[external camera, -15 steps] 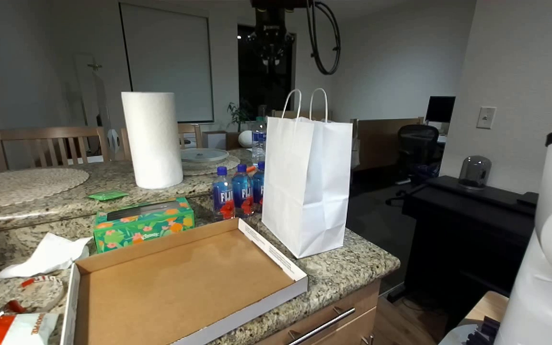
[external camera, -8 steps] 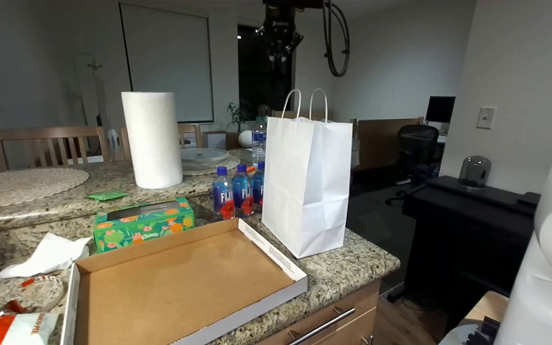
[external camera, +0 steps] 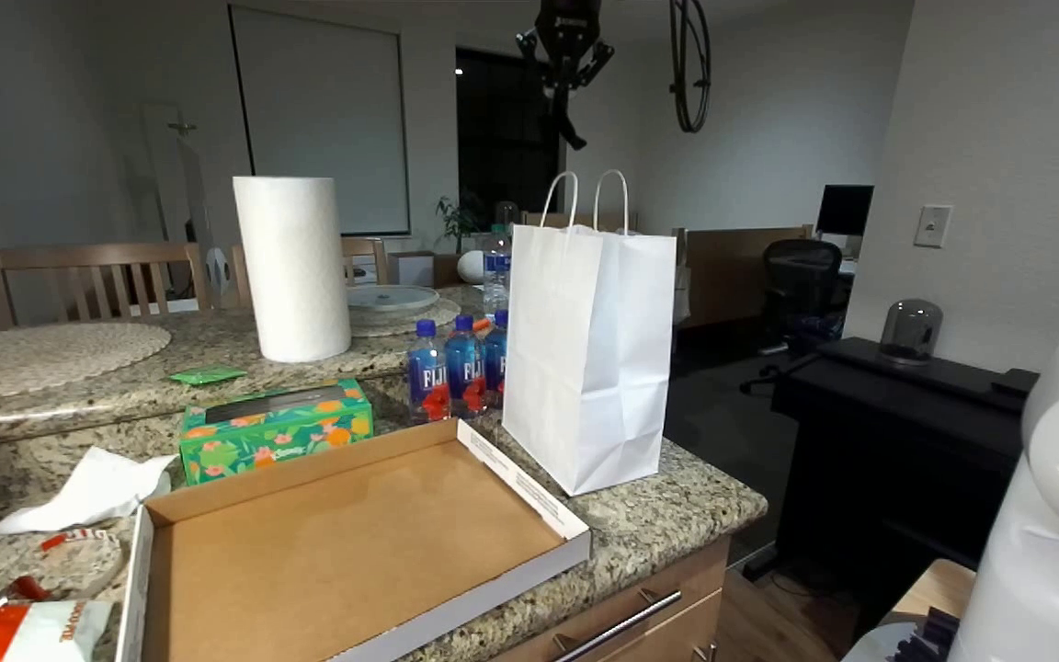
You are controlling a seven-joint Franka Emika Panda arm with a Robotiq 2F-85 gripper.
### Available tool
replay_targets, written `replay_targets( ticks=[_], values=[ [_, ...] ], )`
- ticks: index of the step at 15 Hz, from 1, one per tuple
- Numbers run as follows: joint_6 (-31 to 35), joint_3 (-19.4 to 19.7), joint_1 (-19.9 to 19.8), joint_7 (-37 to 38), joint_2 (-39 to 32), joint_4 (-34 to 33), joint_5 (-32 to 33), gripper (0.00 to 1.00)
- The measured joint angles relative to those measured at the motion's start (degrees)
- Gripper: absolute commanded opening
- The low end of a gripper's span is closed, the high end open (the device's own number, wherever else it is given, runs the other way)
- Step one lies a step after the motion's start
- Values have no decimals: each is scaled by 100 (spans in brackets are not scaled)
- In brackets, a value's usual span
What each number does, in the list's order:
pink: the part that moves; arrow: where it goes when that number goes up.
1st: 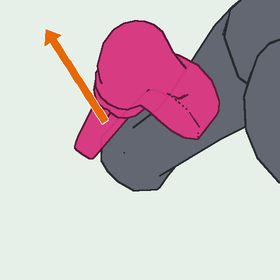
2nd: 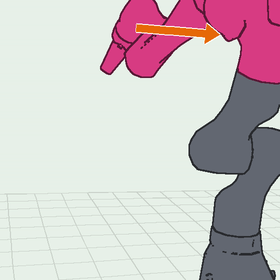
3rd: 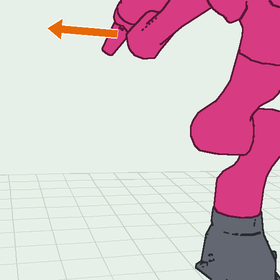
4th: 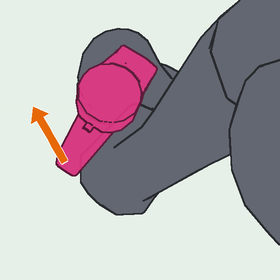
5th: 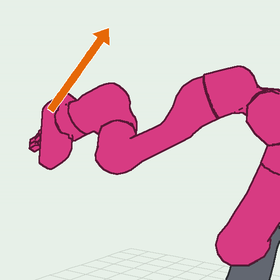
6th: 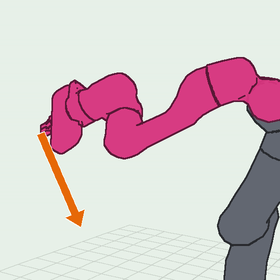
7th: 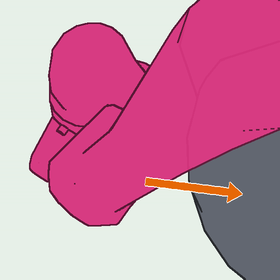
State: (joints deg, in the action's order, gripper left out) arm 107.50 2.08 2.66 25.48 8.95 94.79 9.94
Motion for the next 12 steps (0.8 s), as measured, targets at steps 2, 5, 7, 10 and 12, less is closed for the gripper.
replay_targets(
  ticks=[2, 5, 7, 10, 12],
  values=[
    [-5, -3, -39, -99, 157, 172, 0, 8],
    [-18, -7, -91, -297, 274, 377, -6, 8],
    [-23, -7, -108, -405, 305, 483, -6, 8],
    [-104, -18, -110, -592, 321, 611, -6, 8],
    [-211, -43, -109, -739, 322, 674, -6, 8]
  ],
)
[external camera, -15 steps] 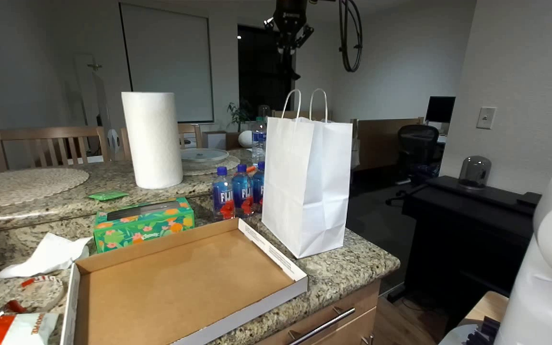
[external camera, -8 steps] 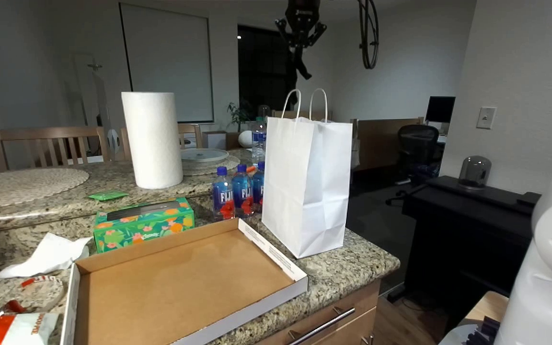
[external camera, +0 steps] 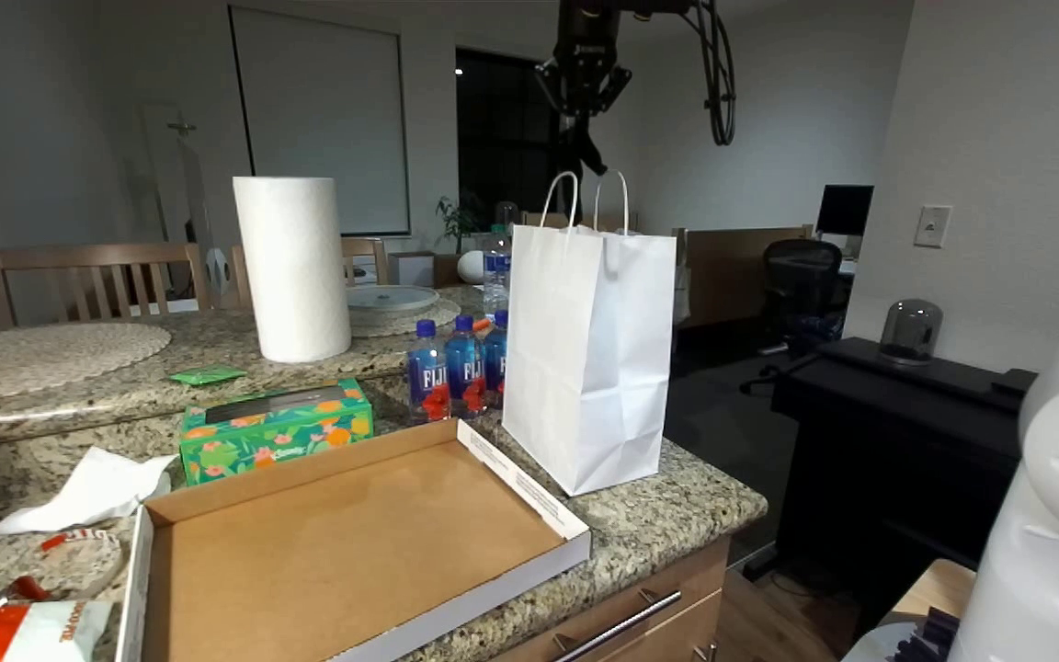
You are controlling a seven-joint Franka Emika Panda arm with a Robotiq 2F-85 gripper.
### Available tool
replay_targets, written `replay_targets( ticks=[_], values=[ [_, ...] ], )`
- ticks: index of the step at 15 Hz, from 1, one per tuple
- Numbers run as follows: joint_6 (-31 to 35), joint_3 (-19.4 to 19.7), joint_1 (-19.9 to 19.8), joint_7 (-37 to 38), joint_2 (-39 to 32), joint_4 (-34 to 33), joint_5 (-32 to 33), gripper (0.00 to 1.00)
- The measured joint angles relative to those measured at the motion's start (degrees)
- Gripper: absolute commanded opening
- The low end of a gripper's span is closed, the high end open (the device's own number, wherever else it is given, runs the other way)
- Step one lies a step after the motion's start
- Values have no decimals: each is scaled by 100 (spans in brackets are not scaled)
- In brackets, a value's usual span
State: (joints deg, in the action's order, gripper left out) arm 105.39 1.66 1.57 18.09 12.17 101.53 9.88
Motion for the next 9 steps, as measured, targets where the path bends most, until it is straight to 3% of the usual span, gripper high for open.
replay_targets(
  ticks=[1, 2, 4, 9],
  values=[
    [-47, -12, 0, -64, 1, 18, 0, 7],
    [-90, -21, 0, -118, 6, 31, 0, 32],
    [-191, -28, 0, -200, 26, 37, 0, 36],
    [-317, -29, -1, -233, 124, 34, 0, 67]
  ],
)
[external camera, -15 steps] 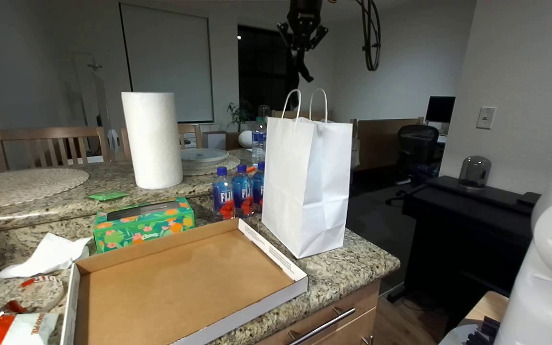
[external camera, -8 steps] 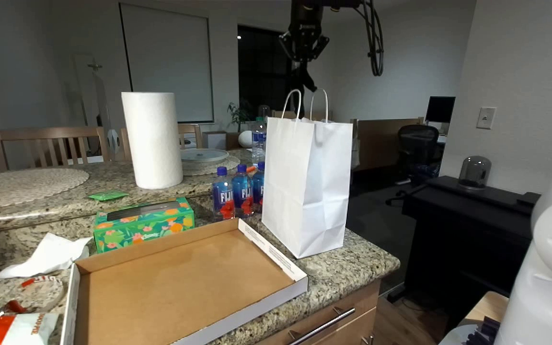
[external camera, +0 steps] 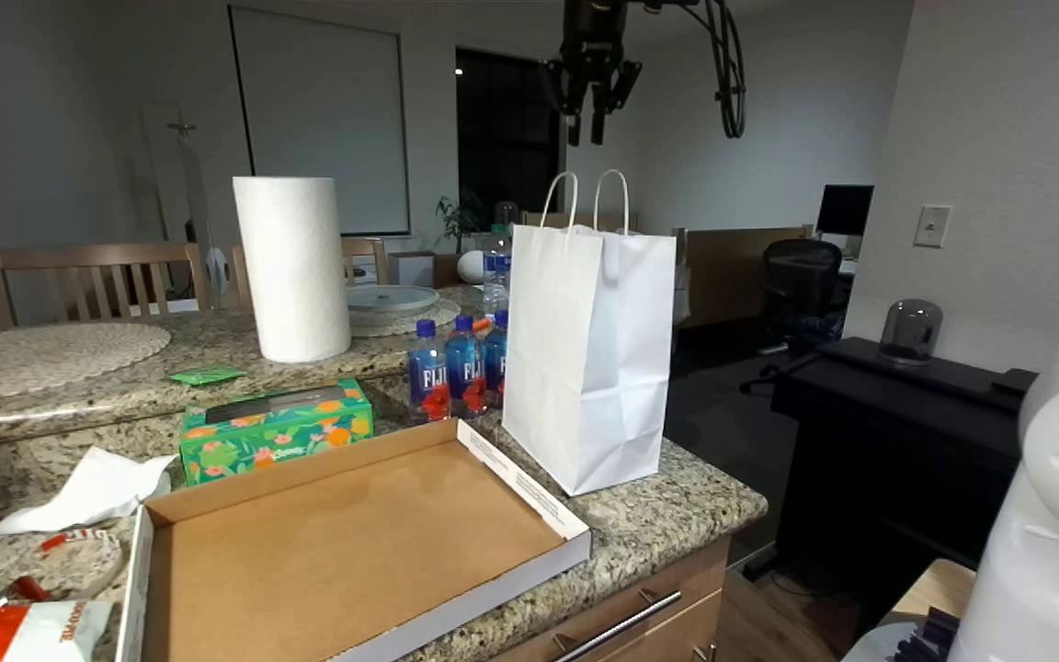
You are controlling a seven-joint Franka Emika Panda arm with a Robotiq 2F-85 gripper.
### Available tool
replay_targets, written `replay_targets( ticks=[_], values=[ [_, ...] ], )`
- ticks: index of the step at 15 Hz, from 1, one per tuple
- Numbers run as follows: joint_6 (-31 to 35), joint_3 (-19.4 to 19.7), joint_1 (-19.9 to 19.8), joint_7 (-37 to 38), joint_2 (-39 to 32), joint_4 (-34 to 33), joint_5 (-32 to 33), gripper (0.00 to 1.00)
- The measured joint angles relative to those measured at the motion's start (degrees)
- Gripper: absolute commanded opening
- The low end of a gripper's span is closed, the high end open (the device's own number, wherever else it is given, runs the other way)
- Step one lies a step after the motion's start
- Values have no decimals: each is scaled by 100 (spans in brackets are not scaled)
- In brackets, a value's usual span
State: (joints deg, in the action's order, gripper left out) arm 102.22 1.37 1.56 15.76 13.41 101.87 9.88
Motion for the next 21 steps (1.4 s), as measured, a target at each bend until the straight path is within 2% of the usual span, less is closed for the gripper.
replay_targets(
  ticks=[4, 6, 14, 21],
  values=[
    [-17, -36, 0, -3, 107, -114, 0, 92],
    [-83, -102, 5, -57, 152, -255, 0, 100],
    [-533, -723, 251, -221, 261, -491, -147, 100],
    [-570, -1214, 472, 200, 389, -152, -336, 100]
  ],
)
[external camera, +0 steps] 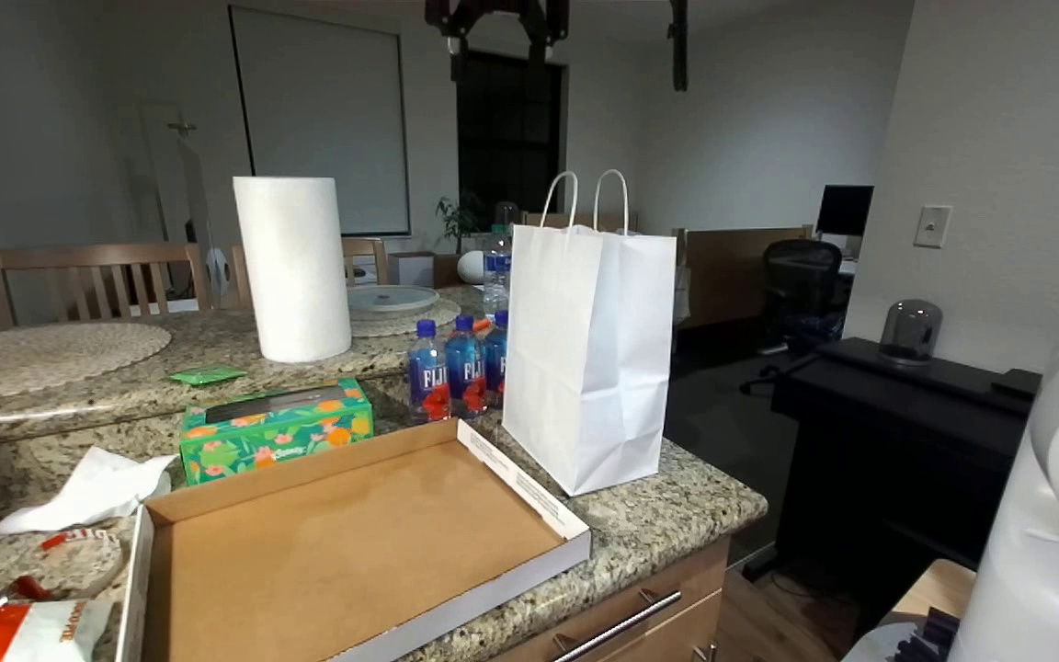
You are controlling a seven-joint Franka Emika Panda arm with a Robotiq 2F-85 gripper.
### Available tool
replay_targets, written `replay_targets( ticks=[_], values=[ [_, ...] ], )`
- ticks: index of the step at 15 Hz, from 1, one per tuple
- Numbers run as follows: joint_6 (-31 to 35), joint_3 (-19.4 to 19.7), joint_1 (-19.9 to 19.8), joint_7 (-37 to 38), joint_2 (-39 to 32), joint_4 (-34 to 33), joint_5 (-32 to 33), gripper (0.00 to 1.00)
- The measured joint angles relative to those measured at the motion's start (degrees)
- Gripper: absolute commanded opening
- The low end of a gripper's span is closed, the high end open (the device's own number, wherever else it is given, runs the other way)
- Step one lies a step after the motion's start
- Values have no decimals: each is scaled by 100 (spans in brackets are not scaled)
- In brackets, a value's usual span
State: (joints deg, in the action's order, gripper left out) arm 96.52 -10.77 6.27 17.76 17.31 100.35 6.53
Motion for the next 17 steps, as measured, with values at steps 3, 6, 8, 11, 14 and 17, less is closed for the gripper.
replay_targets(
  ticks=[3, 6, 8, 11, 14, 17],
  values=[
    [0, -109, 3, 226, 6, 143, -69, 100],
    [0, -159, 3, 308, 6, 198, -70, 100],
    [0, -159, 3, 308, 6, 198, -70, 100],
    [0, -159, 3, 309, 6, 198, -70, 100],
    [0, -159, 3, 309, 6, 198, -70, 100],
    [0, -159, 3, 309, 6, 198, -70, 100]
  ],
)
